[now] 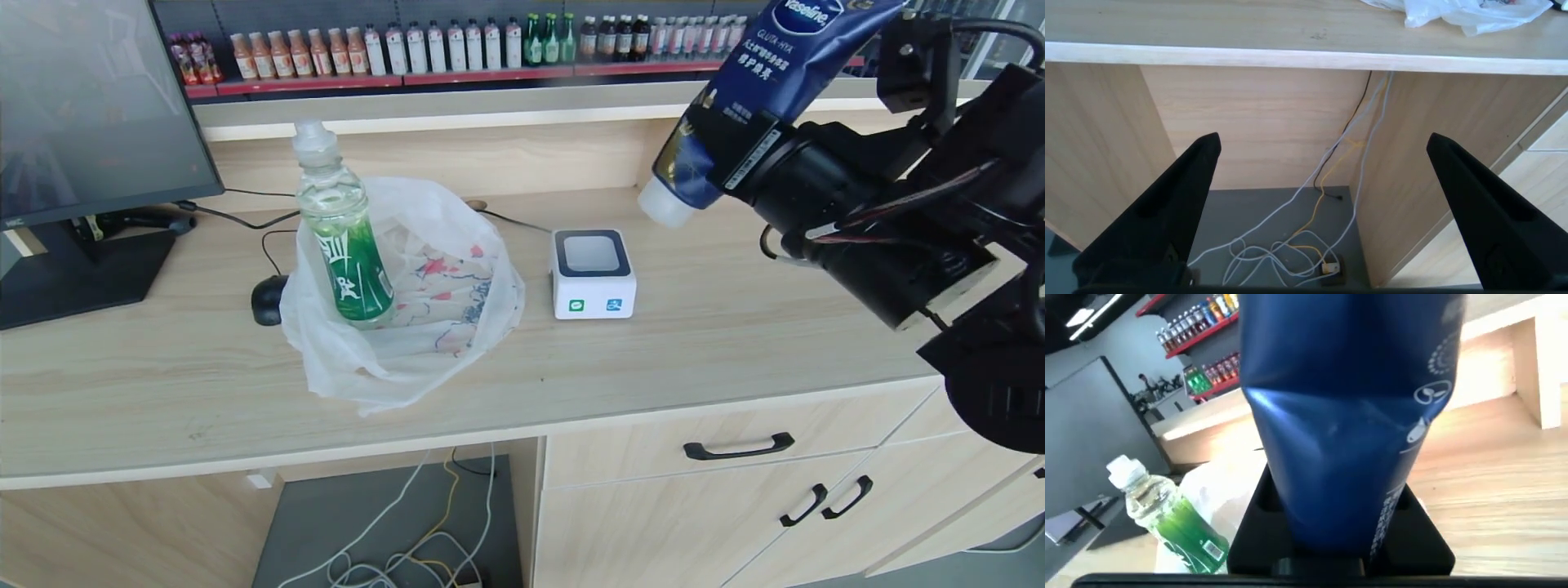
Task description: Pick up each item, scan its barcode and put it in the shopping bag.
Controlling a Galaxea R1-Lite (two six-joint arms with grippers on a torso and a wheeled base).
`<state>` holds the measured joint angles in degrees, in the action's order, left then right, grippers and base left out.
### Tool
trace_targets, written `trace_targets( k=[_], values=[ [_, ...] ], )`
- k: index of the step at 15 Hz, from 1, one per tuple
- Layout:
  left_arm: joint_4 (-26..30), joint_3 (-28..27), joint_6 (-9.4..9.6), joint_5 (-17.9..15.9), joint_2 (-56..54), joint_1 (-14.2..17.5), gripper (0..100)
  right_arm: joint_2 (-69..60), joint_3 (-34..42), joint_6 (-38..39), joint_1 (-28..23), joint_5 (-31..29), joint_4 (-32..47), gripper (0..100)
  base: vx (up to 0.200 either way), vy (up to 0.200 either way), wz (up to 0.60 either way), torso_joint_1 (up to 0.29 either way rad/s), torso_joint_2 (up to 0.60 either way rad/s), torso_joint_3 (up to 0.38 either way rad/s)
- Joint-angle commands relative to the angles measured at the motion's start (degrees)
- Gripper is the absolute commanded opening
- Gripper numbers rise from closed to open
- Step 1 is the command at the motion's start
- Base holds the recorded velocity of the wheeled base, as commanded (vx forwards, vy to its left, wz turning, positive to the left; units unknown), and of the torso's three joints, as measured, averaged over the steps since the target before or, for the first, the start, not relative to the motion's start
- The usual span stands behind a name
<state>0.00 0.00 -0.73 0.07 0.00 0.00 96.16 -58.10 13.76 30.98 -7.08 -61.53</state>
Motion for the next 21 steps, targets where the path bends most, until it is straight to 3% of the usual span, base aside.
trace_targets(
  k=[1, 2, 4, 10, 14, 21],
  values=[
    [0.00, 0.00, -0.06, 0.01, 0.00, 0.00, 100, -3.17, 8.62, -7.52, 0.84, 0.05, -8.96, 0, 0.000, 0.000, 0.00, 0.000, 0.00, 0.000],
    [0.00, 0.00, 0.03, 0.01, 0.00, 0.00, 100, -1.15, 13.98, -12.18, 0.84, 0.14, -18.72, 0, 0.000, 0.000, 0.00, 0.000, 0.00, 0.000],
    [0.00, 0.00, 0.03, 0.01, 0.00, 0.00, 100, 0.08, 16.00, -14.11, 0.84, 0.32, -24.43, 0, 0.000, 0.000, 0.00, 0.000, 0.00, 0.000],
    [0.00, 0.00, -0.06, 0.01, 0.00, 0.00, 100, 0.70, 13.45, -22.38, -0.21, 1.81, -25.84, 0, 0.000, 0.000, 0.00, 0.000, 0.00, 0.000],
    [0.00, 0.00, -0.06, 0.01, 0.00, 0.00, 100, -1.15, 17.49, -22.02, -3.20, 1.99, -26.80, 0, 0.000, 0.000, 0.00, 0.000, 0.00, 0.000],
    [0.00, 0.00, -0.15, 0.01, 0.00, 0.00, 100, -2.64, 18.20, -20.79, -3.91, 2.07, -27.24, 0, 0.000, 0.200, 0.00, 0.006, 0.00, 0.000]
  ],
)
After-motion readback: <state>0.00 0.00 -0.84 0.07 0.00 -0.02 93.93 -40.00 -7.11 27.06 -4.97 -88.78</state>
